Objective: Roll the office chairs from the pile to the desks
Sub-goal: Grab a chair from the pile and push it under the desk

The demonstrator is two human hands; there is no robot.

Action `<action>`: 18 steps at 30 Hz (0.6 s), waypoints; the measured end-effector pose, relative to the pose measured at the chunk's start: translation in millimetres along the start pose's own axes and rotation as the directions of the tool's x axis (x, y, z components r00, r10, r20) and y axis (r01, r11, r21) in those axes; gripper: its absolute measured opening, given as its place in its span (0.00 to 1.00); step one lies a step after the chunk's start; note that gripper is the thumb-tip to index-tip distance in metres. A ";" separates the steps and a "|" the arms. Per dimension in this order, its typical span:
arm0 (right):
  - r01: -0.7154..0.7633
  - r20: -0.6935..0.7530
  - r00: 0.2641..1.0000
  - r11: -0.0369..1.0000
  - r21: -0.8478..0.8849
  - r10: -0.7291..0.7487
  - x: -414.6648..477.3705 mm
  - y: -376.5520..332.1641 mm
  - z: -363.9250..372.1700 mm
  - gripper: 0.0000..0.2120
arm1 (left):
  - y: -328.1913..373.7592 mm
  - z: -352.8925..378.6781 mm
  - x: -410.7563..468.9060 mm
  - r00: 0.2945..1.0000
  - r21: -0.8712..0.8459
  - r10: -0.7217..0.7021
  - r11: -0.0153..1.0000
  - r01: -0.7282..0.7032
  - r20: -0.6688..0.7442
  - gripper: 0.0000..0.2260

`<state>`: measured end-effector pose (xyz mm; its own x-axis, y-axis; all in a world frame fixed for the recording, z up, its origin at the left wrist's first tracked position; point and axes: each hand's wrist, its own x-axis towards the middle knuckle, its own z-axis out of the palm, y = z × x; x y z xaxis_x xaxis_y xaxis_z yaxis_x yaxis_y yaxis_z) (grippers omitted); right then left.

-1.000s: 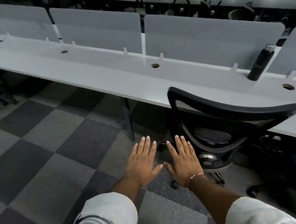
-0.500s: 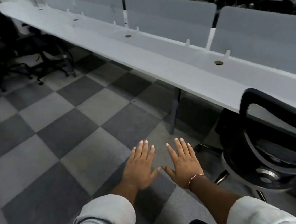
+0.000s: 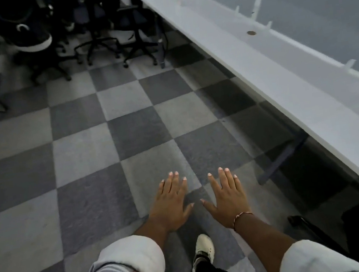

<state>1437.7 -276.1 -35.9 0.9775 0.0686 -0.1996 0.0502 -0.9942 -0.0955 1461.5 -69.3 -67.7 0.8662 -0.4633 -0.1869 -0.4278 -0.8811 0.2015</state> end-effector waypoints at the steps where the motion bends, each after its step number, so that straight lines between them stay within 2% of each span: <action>1: 0.026 0.010 1.000 1.000 0.006 -0.026 16.6 0.9 -1.6 0.41 | -6.0 -3.9 11.0 1.000 0.004 -0.021 1.000 0.021 0.001 0.37; 4: 0.122 0.030 0.992 0.992 0.015 -0.122 73.7 4.8 -11.9 0.44 | -22.0 -25.5 51.9 0.997 0.011 -0.073 0.997 0.073 -0.003 0.40; 8: 0.210 0.073 0.975 0.978 -0.002 -0.210 142.4 7.9 -25.1 0.45 | -37.1 -46.7 101.0 0.977 -0.024 -0.209 0.978 0.208 -0.050 0.41; 18: 0.347 0.062 0.936 0.938 -0.009 -0.346 296.0 -28.4 -50.2 0.43 | -126.4 -69.3 184.3 0.942 -0.109 -0.329 0.941 0.321 -0.063 0.41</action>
<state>1735.8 -231.8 -43.3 0.8850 0.4136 -0.2138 0.3885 -0.9091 -0.1504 1693.0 -36.7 -61.0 0.9733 -0.1406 -0.1816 -0.0961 -0.9674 0.2341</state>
